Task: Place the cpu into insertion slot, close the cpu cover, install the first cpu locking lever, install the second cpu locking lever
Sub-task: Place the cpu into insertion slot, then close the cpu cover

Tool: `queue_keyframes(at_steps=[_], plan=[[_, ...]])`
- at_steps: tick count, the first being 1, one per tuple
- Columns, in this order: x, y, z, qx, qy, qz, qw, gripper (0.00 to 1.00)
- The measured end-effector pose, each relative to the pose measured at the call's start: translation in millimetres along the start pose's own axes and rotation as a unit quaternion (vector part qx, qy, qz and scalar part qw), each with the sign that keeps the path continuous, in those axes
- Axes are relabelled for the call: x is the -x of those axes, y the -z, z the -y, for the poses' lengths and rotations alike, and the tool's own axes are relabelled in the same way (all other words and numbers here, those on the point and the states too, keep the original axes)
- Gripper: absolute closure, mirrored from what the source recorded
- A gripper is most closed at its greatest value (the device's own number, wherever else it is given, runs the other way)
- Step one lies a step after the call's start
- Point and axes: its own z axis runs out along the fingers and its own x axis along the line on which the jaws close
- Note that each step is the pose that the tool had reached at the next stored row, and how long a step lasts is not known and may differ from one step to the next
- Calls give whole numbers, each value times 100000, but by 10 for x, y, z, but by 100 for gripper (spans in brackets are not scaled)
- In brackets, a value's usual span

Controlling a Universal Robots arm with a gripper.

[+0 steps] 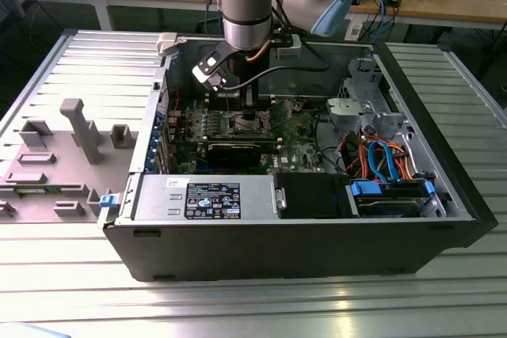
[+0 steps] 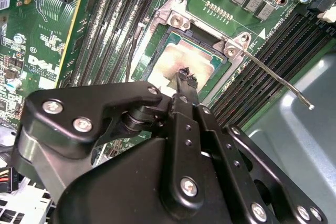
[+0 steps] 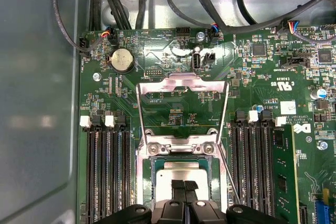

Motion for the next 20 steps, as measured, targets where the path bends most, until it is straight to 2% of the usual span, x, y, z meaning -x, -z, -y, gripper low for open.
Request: queue_keyframes(at_steps=[7, 8, 9, 10, 16, 18, 20], plan=[[0, 0, 0, -12, 1, 1, 100000, 89], [0, 39, -3, -311, 801, -62, 99996, 89], [-2, 232, -19, -308, 1192, -96, 99992, 89], [-2, 364, -29, -314, 1607, -125, 99987, 89], [-3, 520, -41, -313, 1847, -140, 99982, 89], [-4, 614, -49, -314, 2073, -161, 99978, 89], [-4, 628, -50, -313, 2122, -168, 99977, 89]])
